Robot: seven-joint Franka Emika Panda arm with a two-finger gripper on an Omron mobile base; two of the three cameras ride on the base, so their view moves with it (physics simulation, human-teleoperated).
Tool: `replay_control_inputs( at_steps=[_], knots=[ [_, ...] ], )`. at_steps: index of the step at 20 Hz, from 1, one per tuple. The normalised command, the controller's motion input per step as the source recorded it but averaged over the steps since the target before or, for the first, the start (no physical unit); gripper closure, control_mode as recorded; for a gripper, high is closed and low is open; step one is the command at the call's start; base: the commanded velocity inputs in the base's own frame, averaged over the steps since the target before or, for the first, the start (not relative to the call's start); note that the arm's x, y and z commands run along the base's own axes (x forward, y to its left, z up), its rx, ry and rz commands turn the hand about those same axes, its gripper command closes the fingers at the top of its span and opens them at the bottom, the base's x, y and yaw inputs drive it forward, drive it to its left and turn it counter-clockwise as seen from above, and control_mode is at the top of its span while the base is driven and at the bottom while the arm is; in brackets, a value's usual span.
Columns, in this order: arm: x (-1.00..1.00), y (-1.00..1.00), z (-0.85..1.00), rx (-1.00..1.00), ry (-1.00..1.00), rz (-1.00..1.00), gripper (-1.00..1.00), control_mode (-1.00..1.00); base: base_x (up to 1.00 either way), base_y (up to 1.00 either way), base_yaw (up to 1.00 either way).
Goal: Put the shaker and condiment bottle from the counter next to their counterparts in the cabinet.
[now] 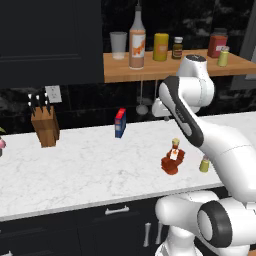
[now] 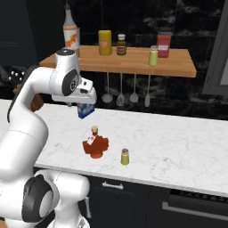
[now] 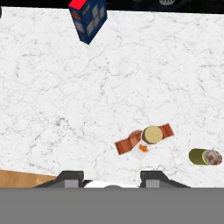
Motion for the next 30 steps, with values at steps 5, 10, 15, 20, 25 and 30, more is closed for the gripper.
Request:
replay_control_inputs(
  at_steps=[5, 10, 15, 20, 25, 30],
  knots=[
    [-0.12, 0.00, 0.00, 0.00, -0.01, 0.00, -1.00, -1.00, 0.00, 0.00, 0.00],
    [-0.30, 0.00, 0.00, 0.00, -0.03, 0.00, -1.00, -1.00, 0.00, 0.00, 0.00],
    [-0.30, 0.00, -0.02, 0.00, -0.05, 0.00, -1.00, -1.00, 0.00, 0.00, 0.00],
    [-0.30, 0.00, -0.04, 0.00, -0.07, 0.00, -1.00, -1.00, 0.00, 0.00, 0.00],
    [-0.26, -0.04, -0.05, 0.00, -0.05, 0.00, -1.00, -1.00, 0.00, 0.00, 0.00],
    [-0.31, -0.18, -0.12, 0.00, -0.06, 0.00, -1.00, -1.00, 0.00, 0.00, 0.00]
  ],
)
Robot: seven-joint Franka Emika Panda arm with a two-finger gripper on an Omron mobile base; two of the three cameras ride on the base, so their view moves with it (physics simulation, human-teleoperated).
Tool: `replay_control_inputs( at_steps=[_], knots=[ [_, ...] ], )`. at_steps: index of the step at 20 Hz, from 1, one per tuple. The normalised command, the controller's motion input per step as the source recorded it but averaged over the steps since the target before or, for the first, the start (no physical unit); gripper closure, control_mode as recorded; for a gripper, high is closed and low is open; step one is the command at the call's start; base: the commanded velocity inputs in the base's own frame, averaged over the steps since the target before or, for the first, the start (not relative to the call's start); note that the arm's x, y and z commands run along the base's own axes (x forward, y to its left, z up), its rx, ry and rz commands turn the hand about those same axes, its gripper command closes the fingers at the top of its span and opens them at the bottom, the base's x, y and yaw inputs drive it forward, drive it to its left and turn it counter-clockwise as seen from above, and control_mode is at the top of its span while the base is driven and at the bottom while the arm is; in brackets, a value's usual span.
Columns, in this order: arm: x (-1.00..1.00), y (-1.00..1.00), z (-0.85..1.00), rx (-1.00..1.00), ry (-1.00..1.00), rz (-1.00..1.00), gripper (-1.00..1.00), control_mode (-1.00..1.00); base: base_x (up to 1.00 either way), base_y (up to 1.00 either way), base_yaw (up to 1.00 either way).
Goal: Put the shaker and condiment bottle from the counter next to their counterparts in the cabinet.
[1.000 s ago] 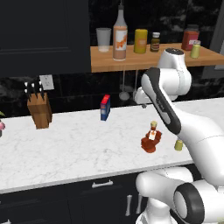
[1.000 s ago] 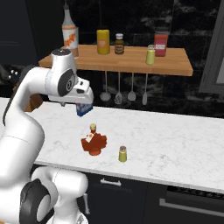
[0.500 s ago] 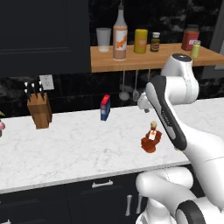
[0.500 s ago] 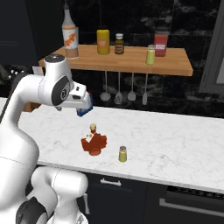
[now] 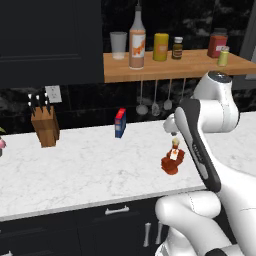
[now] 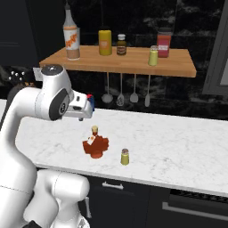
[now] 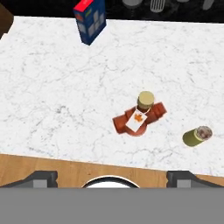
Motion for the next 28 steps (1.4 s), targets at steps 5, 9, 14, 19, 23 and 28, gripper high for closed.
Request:
replay_control_inputs(
  at_steps=[5, 9, 14, 19, 23, 28],
  knots=[
    [-0.26, -0.28, -0.17, 0.00, -0.04, 0.00, -1.00, -1.00, 0.00, 0.00, 0.00],
    [-0.24, -0.26, -0.16, 0.00, -0.05, 0.00, -1.00, -1.00, 0.00, 0.00, 0.00],
    [-0.06, -0.15, -0.02, 0.00, -0.05, 0.00, -1.00, -1.00, 0.00, 0.00, 0.00],
    [0.00, -0.35, -0.04, 0.00, -0.02, 0.02, -1.00, -1.00, 0.00, 0.00, 0.00],
    [0.00, -0.50, -0.05, 0.02, 0.00, 0.01, -1.00, -1.00, 0.00, 0.00, 0.00],
    [0.00, -0.55, -0.09, 0.02, 0.00, 0.00, -1.00, -1.00, 0.00, 0.00, 0.00]
  ],
)
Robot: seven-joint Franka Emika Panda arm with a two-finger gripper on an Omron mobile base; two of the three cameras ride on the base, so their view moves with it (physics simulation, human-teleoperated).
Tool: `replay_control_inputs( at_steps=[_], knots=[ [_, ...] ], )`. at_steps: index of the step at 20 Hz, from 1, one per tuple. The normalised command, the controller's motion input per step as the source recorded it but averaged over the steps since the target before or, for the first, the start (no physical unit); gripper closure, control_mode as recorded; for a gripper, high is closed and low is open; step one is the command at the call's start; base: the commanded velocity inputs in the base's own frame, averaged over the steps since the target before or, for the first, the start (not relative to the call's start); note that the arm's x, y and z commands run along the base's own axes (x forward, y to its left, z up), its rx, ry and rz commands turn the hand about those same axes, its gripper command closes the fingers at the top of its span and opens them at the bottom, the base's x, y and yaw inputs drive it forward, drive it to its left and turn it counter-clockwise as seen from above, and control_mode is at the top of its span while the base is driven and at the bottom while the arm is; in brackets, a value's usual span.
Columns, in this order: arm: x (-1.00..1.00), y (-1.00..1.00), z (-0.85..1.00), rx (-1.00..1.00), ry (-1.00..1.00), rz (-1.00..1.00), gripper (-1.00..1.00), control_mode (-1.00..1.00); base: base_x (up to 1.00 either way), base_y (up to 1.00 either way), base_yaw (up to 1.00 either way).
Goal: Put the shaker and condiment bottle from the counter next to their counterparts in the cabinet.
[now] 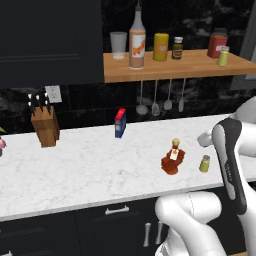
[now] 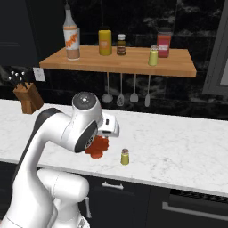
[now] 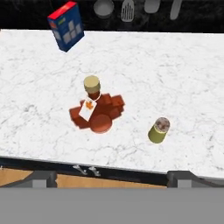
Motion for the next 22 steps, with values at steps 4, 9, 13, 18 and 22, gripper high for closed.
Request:
replay_control_inputs(
  at_steps=[4, 9, 13, 18, 22],
  knots=[
    [0.00, -0.50, -0.09, 0.01, 0.02, 0.00, -1.00, -1.00, 0.00, 0.00, 0.00],
    [0.00, -0.44, -0.12, 0.00, 0.04, 0.00, -1.00, -1.00, 0.00, 0.00, 0.00],
    [0.00, -0.35, -0.06, 0.00, 0.02, 0.09, -1.00, -1.00, 0.00, 0.00, 0.00],
    [0.01, -0.30, -0.03, 0.00, 0.00, 0.20, -1.00, -1.00, 0.00, 0.00, 0.00],
    [0.00, -0.26, -0.03, 0.02, 0.00, 0.28, -1.00, -1.00, 0.00, 0.00, 0.00]
  ],
)
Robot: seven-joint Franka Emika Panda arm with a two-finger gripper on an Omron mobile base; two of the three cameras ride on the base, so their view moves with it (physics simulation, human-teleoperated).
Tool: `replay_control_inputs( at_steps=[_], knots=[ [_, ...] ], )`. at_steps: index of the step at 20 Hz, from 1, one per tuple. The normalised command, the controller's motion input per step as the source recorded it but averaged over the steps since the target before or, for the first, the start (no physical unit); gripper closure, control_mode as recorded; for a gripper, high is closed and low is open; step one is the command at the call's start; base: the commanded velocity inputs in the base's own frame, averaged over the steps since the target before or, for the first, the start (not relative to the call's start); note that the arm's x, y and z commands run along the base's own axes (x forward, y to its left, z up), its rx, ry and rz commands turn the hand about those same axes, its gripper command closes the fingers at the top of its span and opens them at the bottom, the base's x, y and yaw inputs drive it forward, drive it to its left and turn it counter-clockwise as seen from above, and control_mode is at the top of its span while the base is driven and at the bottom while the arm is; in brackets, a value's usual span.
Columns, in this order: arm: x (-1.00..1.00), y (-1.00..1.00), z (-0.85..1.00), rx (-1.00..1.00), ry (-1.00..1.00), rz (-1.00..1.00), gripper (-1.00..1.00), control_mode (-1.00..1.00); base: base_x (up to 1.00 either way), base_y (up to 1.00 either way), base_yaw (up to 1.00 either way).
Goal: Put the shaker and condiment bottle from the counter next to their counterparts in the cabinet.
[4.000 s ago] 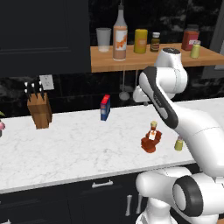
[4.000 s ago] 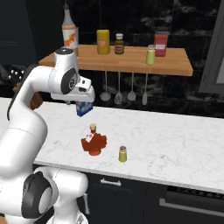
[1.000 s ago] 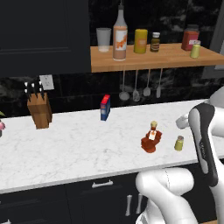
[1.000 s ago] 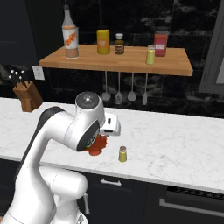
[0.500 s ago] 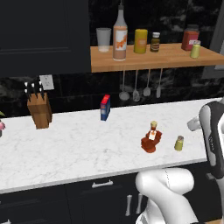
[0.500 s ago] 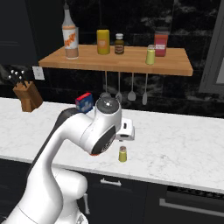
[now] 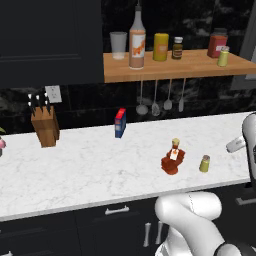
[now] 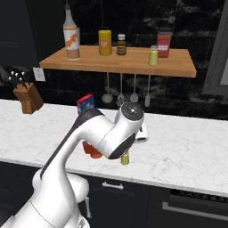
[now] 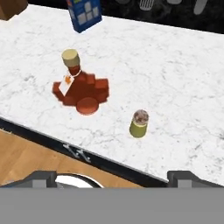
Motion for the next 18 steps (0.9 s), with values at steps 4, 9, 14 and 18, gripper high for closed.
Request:
replay_control_inputs(
  at_steps=[4, 9, 14, 18],
  knots=[
    [0.00, -0.13, -0.05, 0.05, -0.05, 0.30, -1.00, -1.00, 0.00, 0.00, 0.00],
    [0.00, -0.01, -0.15, 0.09, -0.06, 0.31, -1.00, -1.00, 0.00, 0.00, 0.00],
    [0.00, 0.00, -0.16, 0.07, -0.05, 0.31, -1.00, -1.00, 0.00, 0.00, 0.00],
    [0.00, 0.00, -0.20, 0.03, -0.07, 0.30, -1.00, -1.00, 0.00, 0.00, 0.00]
  ],
)
